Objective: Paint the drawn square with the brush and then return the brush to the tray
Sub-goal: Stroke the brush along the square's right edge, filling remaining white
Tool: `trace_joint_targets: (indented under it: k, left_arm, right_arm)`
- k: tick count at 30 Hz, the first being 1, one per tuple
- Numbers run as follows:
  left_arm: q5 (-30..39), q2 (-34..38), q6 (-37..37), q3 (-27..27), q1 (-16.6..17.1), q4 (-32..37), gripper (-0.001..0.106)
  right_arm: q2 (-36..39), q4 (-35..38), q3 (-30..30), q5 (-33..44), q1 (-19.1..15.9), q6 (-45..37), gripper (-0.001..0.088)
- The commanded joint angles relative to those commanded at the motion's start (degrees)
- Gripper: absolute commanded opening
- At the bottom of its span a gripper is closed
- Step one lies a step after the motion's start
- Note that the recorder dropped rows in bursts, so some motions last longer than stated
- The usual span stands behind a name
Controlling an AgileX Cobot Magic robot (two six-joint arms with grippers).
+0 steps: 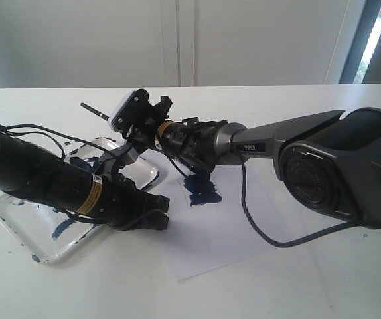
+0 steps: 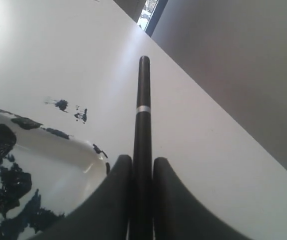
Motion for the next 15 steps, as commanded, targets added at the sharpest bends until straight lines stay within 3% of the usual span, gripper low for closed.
trace_joint_targets:
  k: [5,15]
  left_arm:
    - [0.0,0.0,0.0,0.0,0.0,0.0,0.005]
    - [0.1,0.0,-0.4,0.0,0.0,0.0,0.005]
  right_arm:
    - [0.0,-0.4,0.0,-4.7,0.4,7.5,0.0000]
    - [0.8,-3.2,0.6,-4.7,2.6,10.8,0.0000]
